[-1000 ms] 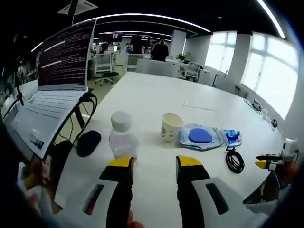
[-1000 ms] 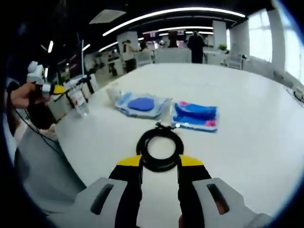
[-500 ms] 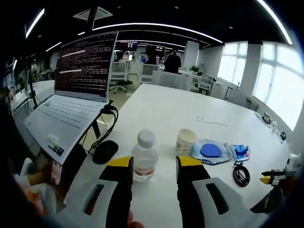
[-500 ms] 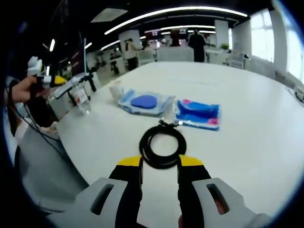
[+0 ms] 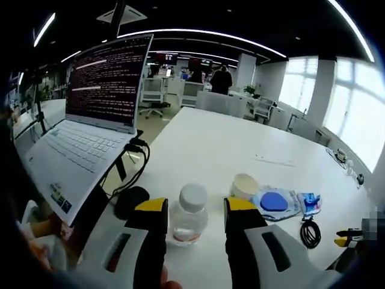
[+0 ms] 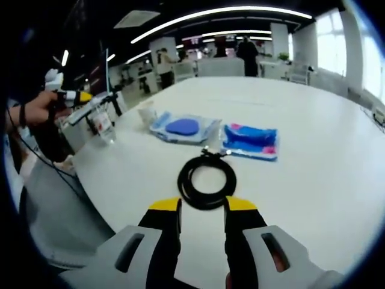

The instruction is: Arrange the tabletop items into an orderly group along one side of the table until the central work area is clear of visible clutter.

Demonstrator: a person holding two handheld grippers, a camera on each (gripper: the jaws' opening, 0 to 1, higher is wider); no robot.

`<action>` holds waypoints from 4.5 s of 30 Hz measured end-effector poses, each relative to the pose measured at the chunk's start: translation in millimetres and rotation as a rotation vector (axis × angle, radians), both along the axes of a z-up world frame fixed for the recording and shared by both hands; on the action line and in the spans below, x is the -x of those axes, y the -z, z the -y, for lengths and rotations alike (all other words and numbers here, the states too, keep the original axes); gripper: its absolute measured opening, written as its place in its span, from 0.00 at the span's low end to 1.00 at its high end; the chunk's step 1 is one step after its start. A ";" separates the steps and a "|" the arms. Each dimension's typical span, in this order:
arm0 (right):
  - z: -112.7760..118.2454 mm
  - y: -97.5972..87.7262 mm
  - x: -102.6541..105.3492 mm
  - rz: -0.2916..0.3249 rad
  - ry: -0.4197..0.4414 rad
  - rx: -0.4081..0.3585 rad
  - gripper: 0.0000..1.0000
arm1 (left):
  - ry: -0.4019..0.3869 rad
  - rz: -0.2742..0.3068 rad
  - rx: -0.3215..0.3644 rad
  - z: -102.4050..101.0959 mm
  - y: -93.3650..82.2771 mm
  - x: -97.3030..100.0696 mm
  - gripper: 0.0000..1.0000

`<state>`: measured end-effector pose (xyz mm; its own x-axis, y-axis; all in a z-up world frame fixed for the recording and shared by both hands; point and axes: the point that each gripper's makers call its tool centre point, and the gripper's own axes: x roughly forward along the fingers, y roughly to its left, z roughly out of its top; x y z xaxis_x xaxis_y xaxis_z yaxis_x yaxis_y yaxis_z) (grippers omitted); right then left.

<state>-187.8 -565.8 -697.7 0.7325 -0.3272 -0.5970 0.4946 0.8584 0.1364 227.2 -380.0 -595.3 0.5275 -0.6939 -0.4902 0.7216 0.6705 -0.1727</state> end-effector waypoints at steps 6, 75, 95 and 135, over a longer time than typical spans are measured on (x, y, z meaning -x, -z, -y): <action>-0.1 -3.1 4.6 -0.002 0.010 0.001 0.25 | -0.019 -0.029 -0.004 4.7 14.0 -6.7 0.36; -16.3 0.6 -4.4 -0.026 0.001 -0.036 0.24 | 0.304 0.133 -0.061 145.3 -13.1 -41.5 0.20; -14.5 0.4 -2.3 -0.032 0.014 -0.037 0.24 | 0.350 0.093 -0.078 151.3 14.9 -27.5 0.20; -20.9 3.8 -0.6 -0.031 0.010 -0.048 0.24 | 0.257 0.118 -0.086 152.9 14.2 -24.1 0.21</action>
<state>-187.2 -545.0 -701.5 0.7105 -0.3046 -0.6344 0.5074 0.8463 0.1620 251.4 -532.9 -609.5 0.3966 -0.7709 -0.4985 0.8815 0.4714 -0.0277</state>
